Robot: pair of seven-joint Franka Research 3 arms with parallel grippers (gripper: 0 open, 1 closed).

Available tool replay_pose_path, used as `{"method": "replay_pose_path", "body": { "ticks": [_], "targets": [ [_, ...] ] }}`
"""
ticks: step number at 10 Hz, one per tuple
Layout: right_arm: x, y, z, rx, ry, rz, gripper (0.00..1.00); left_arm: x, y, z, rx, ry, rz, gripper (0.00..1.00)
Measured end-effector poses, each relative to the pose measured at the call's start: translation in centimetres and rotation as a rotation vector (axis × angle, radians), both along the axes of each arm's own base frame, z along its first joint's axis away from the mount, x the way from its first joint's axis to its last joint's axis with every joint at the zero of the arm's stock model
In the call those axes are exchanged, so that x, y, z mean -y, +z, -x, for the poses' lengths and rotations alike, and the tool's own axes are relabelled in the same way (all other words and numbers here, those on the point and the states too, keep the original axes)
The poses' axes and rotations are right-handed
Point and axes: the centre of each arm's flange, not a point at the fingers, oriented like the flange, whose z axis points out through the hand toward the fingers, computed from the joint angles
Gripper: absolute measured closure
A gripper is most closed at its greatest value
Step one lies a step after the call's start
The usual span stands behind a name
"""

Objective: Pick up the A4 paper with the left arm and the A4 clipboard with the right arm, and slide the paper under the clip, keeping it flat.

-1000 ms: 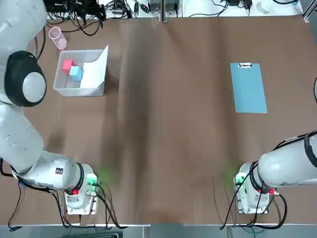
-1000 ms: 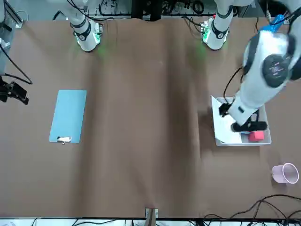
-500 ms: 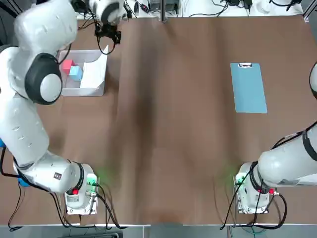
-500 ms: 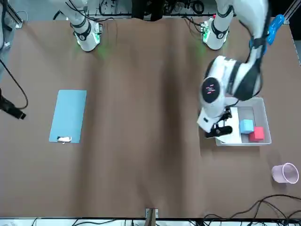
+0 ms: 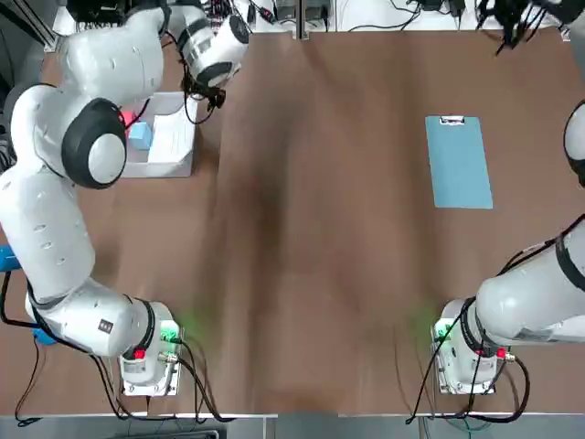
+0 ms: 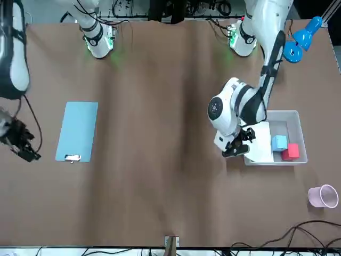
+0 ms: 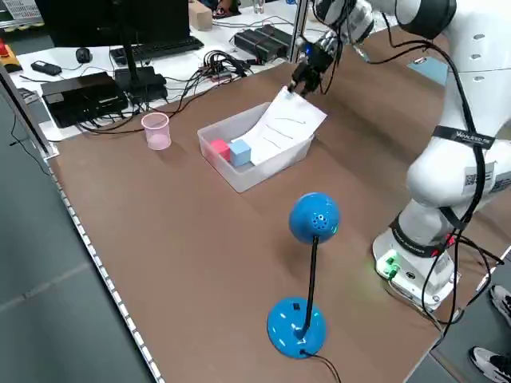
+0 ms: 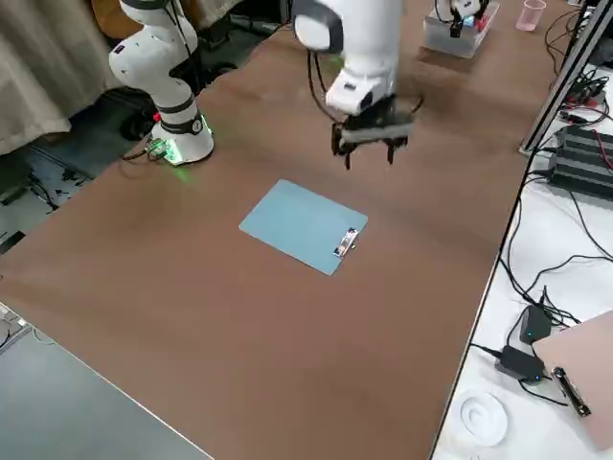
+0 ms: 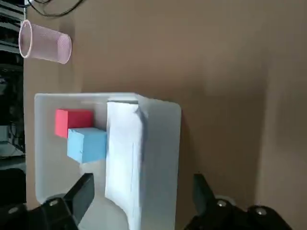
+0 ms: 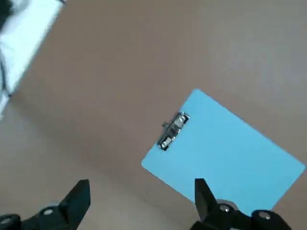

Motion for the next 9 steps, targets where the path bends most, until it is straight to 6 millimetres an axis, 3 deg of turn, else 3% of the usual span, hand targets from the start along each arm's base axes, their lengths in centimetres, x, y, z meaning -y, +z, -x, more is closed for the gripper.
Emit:
{"method": "replay_pose_path", "body": {
  "ticks": [4,6,9],
  "targets": [
    [-0.6,-11.1,1.4,-0.026,-0.297,-0.019,0.04,-0.5,-1.5,1.0,0.001,-0.01,-0.035,0.27],
    [-1.2,-14.0,1.0,-0.04,-0.396,-0.02,0.05,-0.7,-2.0,1.4,-0.01,-0.014,-0.044,0.36],
    [-0.3,-18.3,0.5,-0.014,-0.434,-0.013,0.05,-1.1,-2.7,1.9,-0.025,-0.015,-0.057,0.41]
  ]
}}
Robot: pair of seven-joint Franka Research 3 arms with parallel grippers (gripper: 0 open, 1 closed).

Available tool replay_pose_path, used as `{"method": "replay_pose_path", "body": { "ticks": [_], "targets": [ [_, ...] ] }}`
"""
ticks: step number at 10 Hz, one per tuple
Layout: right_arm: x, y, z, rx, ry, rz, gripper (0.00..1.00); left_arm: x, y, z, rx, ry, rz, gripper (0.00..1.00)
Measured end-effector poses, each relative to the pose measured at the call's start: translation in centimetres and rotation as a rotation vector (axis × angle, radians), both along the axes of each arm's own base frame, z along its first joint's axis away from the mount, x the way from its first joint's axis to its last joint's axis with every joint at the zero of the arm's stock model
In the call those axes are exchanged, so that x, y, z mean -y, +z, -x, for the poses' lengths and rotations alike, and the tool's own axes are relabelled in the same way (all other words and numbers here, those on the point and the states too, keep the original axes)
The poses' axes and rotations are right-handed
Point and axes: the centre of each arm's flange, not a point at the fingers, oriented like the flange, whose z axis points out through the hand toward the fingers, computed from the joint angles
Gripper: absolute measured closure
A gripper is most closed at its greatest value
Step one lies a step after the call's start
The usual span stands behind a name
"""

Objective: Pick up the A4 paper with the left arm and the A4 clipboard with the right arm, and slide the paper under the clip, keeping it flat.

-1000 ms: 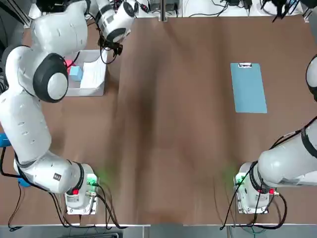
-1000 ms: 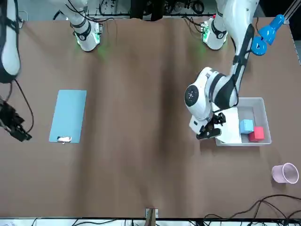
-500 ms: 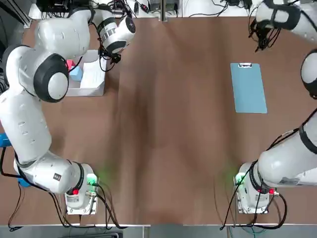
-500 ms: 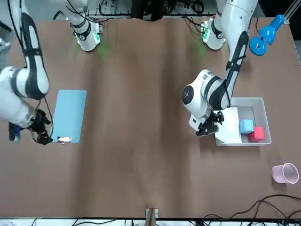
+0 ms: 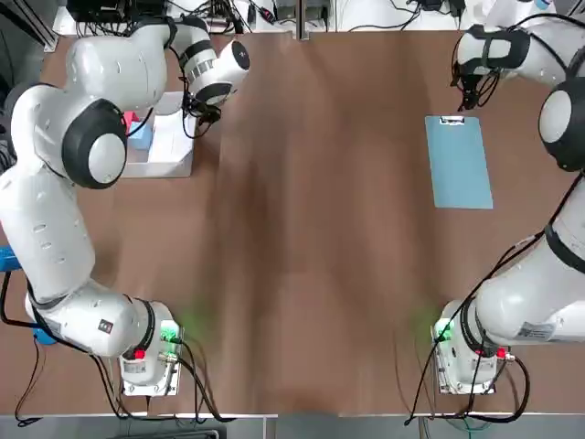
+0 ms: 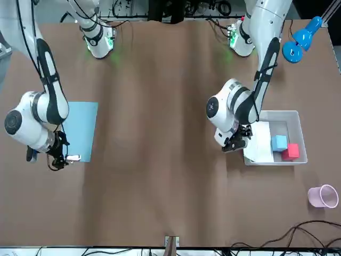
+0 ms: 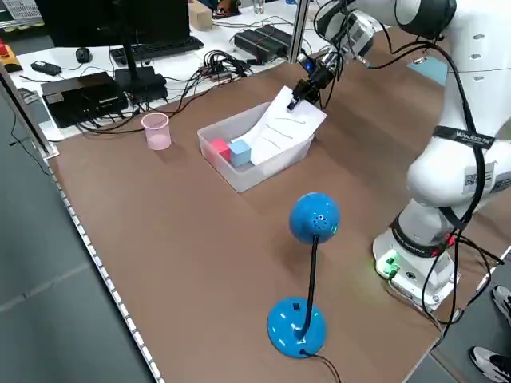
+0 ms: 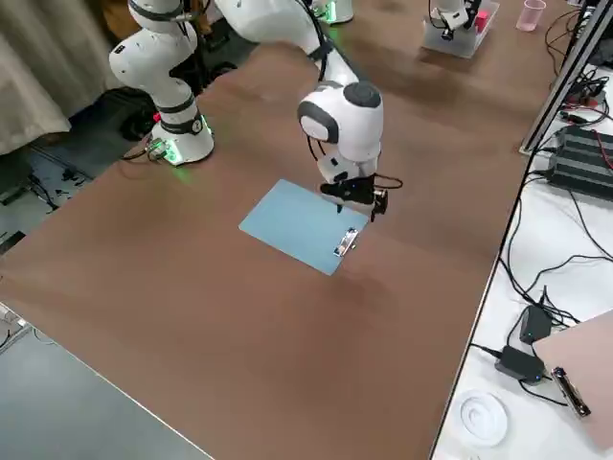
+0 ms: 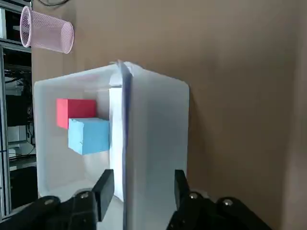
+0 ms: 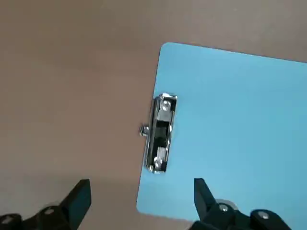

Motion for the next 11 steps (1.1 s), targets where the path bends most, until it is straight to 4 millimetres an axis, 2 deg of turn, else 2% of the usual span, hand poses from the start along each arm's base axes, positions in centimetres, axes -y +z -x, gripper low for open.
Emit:
{"method": "replay_pose_path", "body": {
  "ticks": [3,4,5,6,7,8,10,11],
  "targets": [
    [0.5,-4.0,0.1,-0.009,-0.009,0.006,0.05,-0.3,0.1,0.1,-0.006,0.01,-0.017,0.48],
    [0.6,-4.6,0.2,-0.015,-0.01,0.006,0.05,-0.4,0.1,0.1,-0.008,0.011,-0.02,0.52],
    [0.7,-4.8,0.1,-0.017,-0.012,0.007,0.05,-0.4,0.1,0.2,-0.009,0.012,-0.022,0.63],
    [0.8,-4.8,0.0,-0.016,-0.014,0.007,0.06,-0.4,0.1,0.2,-0.01,0.013,-0.024,0.66],
    [1.0,-4.9,-0.1,-0.016,-0.017,0.008,0.06,-0.4,0.1,0.2,-0.011,0.013,-0.025,0.74],
    [1.3,-5.2,-0.1,-0.021,-0.022,0.008,0.06,-0.5,0.1,0.2,-0.011,0.013,-0.026,0.75],
    [1.6,-6.2,0.2,-0.035,-0.028,0.007,0.07,-0.5,0.3,0.2,-0.009,0.016,-0.031,0.93],
    [1.7,-6.6,0.2,-0.041,-0.03,0.007,0.07,-0.6,0.6,0.2,-0.009,0.02,-0.037,0.98]
  ]
}}
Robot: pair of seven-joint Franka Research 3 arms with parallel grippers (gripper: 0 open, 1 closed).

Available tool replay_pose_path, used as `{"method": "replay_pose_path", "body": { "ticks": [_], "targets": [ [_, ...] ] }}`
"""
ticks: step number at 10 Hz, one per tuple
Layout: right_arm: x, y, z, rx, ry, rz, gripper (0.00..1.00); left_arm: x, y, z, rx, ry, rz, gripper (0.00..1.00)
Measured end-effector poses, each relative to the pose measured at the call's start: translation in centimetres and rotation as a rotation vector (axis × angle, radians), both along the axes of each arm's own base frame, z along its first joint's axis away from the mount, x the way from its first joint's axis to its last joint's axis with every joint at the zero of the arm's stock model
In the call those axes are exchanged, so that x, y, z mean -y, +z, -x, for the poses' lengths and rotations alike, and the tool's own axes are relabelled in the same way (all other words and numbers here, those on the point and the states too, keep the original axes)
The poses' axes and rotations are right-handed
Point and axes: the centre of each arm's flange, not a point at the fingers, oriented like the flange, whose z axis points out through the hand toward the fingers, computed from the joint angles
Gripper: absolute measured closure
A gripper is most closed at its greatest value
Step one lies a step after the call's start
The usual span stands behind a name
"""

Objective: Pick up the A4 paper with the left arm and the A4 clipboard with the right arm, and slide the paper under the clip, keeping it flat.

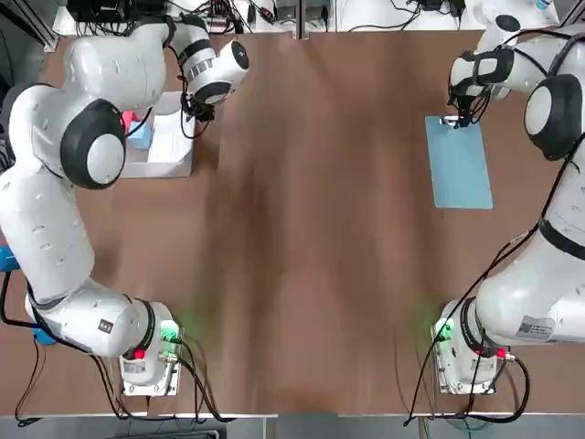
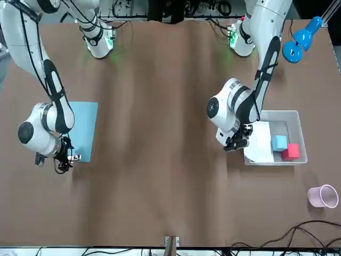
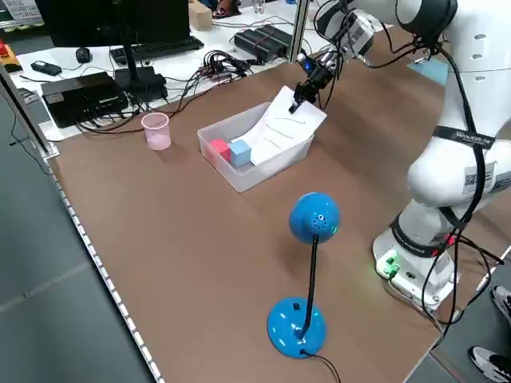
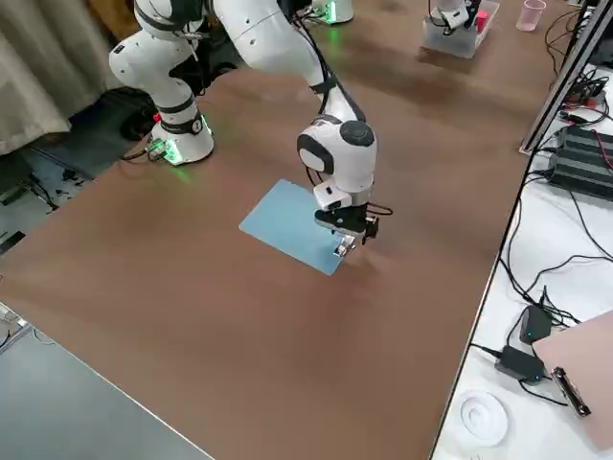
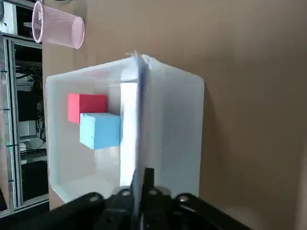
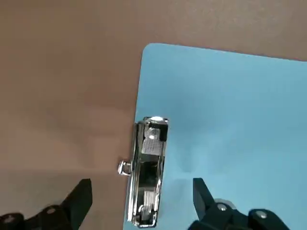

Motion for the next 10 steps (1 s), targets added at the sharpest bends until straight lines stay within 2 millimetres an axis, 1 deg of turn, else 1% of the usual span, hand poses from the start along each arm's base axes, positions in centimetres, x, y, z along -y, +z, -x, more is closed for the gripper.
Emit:
{"method": "replay_pose_path", "body": {
  "ticks": [2,4,6,7,9,10],
  "targets": [
    [0.2,-0.4,-0.5,0.002,-0.001,0.002,0.08,-0.1,1.5,-0.1,0.016,0.009,-0.006,0.99],
    [0.3,-0.5,-1.3,0.013,-0.001,0.005,0.08,-0.6,3.9,-0.2,0.036,0.026,-0.022,0.99],
    [0.5,-0.8,-1.4,0.008,-0.005,0.004,0.1,-1.2,6.8,-0.8,0.057,0.039,-0.017,0.99],
    [0.5,-1.1,-1.3,0.004,-0.009,0.004,0.11,-1.6,8.7,-1.4,0.073,0.072,-0.003,0.99],
    [0.9,-1.3,-1.2,0.0,-0.019,0.004,0.14,-1.9,13.3,-3.1,0.081,0.126,0.04,0.99],
    [1.1,-1.3,-1.2,-0.001,-0.022,0.003,0.18,-2.0,15.4,-3.6,0.07,0.135,0.062,0.99]
  ]
}}
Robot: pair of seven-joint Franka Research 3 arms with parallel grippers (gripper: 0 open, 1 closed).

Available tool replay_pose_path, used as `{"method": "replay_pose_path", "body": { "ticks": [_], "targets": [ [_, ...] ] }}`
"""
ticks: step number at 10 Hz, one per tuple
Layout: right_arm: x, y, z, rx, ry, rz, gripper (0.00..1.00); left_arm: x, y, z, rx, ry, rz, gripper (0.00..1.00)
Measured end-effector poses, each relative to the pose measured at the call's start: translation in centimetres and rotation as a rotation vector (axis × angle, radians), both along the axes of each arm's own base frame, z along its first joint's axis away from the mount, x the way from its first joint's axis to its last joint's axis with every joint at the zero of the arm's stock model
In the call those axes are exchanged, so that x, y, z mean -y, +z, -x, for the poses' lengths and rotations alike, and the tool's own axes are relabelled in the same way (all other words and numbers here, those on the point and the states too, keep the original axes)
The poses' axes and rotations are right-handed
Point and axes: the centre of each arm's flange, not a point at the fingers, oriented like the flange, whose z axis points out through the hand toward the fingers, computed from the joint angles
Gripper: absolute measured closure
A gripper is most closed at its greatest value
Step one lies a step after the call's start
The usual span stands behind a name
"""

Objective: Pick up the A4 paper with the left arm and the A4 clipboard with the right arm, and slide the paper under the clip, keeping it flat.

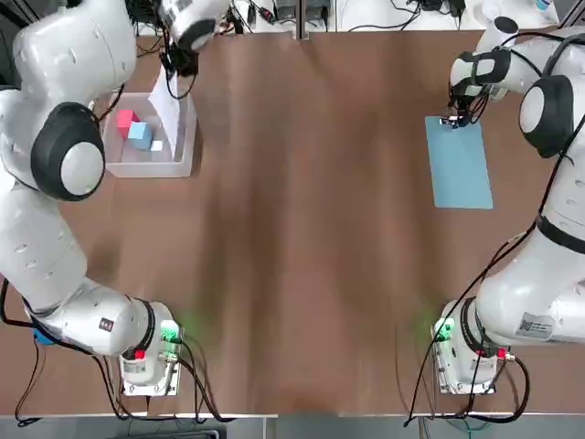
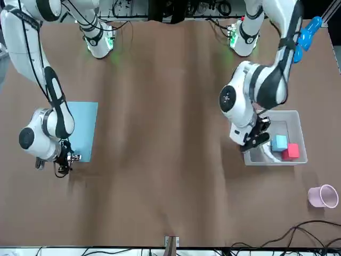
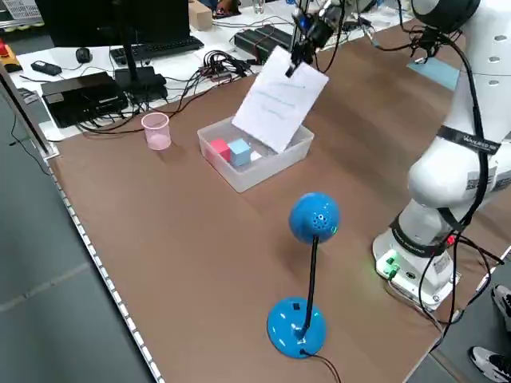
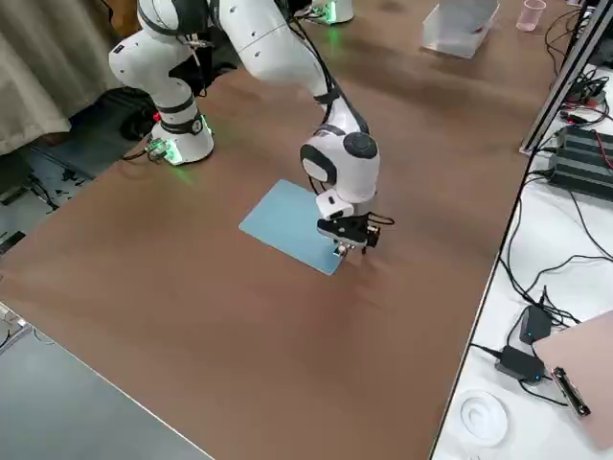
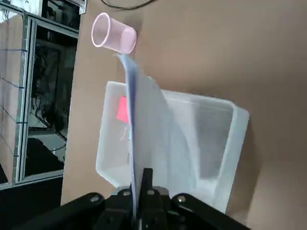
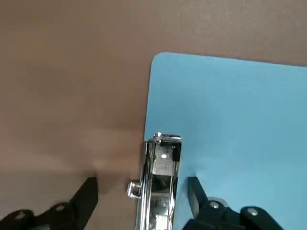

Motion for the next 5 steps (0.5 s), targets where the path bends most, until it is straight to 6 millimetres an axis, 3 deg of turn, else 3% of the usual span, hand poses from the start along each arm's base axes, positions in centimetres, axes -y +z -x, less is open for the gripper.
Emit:
{"method": "replay_pose_path", "body": {
  "ticks": [5],
  "targets": [
    [-0.1,0.3,-0.1,0.0,-0.001,-0.001,0.48,-3.1,6.2,-0.9,-0.017,0.162,0.166,0.99]
  ]
}}
